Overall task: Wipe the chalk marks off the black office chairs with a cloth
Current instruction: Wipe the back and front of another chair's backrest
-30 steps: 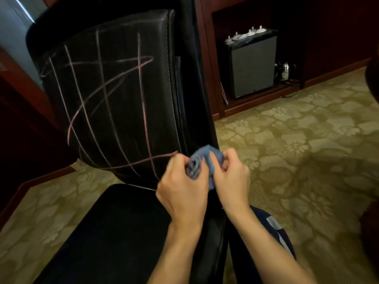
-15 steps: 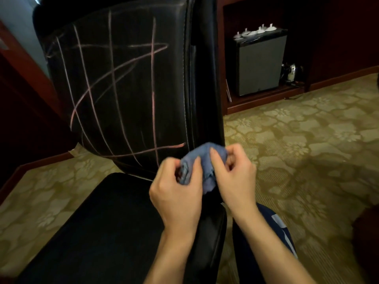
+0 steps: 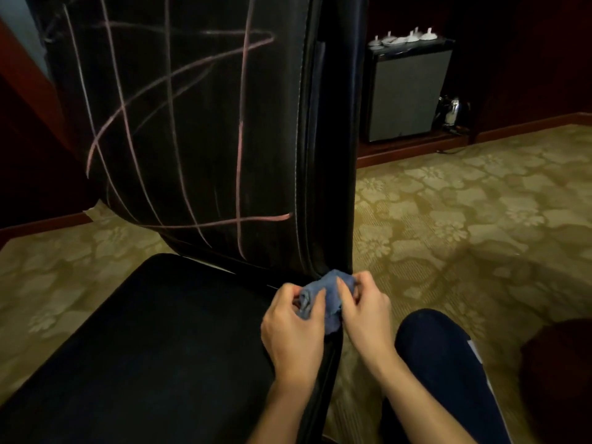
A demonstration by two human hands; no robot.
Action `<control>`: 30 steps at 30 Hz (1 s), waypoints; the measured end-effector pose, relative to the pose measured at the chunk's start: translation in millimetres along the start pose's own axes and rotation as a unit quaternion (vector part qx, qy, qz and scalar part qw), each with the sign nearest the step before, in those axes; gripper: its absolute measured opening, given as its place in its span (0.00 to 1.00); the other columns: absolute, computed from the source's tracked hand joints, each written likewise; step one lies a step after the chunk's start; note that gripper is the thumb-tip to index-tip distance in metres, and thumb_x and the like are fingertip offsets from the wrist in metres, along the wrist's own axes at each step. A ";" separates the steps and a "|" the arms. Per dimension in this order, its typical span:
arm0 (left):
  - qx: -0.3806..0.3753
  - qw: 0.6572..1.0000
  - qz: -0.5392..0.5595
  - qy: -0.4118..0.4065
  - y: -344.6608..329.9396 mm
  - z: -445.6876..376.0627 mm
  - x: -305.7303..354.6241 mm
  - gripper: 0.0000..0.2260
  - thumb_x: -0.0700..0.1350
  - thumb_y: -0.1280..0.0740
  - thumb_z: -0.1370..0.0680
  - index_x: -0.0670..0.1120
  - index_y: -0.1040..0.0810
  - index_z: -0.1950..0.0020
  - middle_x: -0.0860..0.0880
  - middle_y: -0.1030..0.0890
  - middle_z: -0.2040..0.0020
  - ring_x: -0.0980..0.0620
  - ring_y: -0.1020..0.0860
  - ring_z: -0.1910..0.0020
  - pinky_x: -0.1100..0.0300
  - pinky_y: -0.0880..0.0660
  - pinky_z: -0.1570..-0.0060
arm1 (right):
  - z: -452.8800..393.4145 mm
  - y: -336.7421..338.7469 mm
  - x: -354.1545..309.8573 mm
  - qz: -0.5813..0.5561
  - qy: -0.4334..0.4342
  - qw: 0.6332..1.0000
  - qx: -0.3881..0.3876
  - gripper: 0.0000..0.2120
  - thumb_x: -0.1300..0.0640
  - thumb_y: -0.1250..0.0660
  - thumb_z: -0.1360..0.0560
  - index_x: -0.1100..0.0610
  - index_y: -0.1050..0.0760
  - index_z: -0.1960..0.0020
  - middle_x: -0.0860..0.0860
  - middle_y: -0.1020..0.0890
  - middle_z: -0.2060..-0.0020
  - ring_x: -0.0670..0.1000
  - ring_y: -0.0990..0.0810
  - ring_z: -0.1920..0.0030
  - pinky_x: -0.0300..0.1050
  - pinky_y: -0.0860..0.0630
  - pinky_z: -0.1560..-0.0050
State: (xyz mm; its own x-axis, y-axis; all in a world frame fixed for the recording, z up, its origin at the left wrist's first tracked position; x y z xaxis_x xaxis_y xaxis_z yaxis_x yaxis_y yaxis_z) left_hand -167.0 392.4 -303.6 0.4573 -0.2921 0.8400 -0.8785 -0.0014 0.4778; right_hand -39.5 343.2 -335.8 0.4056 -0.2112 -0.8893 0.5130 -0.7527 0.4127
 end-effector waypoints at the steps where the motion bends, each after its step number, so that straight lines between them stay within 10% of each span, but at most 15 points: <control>1: -0.003 1.000 0.027 -0.011 1.6 -0.9 3.2 0.11 0.48 0.25 0.28 0.51 0.27 0.63 0.53 0.23 0.65 0.55 0.23 0.66 0.45 0.24 0.64 | 0.0 3.6 -6.2 -0.008 0.006 1.000 0.007 0.12 0.53 0.33 0.21 0.52 0.33 0.60 0.45 0.29 0.74 0.45 0.27 0.72 0.44 0.33 0.69; 7: 0.056 0.980 0.142 -0.129 31.8 -18.4 53.7 0.06 0.43 0.25 0.25 0.43 0.21 0.55 0.51 0.22 0.59 0.54 0.21 0.61 0.63 0.25 0.63 | -8.8 41.5 -86.5 -0.102 0.107 0.987 0.057 0.08 0.50 0.32 0.23 0.52 0.27 0.56 0.52 0.23 0.69 0.50 0.24 0.71 0.50 0.27 0.70; 14: 0.093 0.976 0.087 -0.177 13.3 -14.1 34.1 0.12 0.49 0.28 0.23 0.43 0.23 0.61 0.53 0.24 0.62 0.52 0.24 0.63 0.54 0.26 0.66 | -22.7 13.8 -52.1 -0.094 0.094 0.991 0.017 0.05 0.60 0.37 0.19 0.51 0.30 0.51 0.45 0.23 0.67 0.41 0.23 0.66 0.39 0.27 0.68; 22: 0.038 0.998 -0.040 0.017 -24.4 7.4 -52.8 0.16 0.47 0.22 0.29 0.52 0.30 0.65 0.54 0.27 0.65 0.54 0.26 0.67 0.55 0.30 0.68 | 3.0 -18.9 31.2 0.065 0.039 0.996 -0.053 0.07 0.52 0.33 0.22 0.49 0.31 0.52 0.44 0.24 0.68 0.45 0.23 0.68 0.52 0.25 0.67; 30: 0.046 0.998 -0.023 0.020 -4.7 -10.2 -50.0 0.08 0.44 0.23 0.29 0.51 0.17 0.52 0.55 0.27 0.55 0.53 0.28 0.52 0.52 0.25 0.51 | 9.6 -14.9 0.8 -0.065 0.002 0.997 -0.030 0.07 0.55 0.31 0.23 0.48 0.29 0.50 0.49 0.20 0.65 0.48 0.20 0.66 0.55 0.22 0.62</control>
State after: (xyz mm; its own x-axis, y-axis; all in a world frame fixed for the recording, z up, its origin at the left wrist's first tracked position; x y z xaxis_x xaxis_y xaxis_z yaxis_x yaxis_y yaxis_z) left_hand -184.4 416.9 -345.3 0.5004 -0.2516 0.8284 -0.8649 -0.1019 0.4915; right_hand -54.0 348.2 -344.6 0.3356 -0.1122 -0.9353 0.6052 -0.7352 0.3054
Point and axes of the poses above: each hand's wrist, its own z-axis away from the middle knuckle, its own y-axis out of the back of the hand, x = y × z, the point moved 3 cm from there along -z, towards the middle knuckle
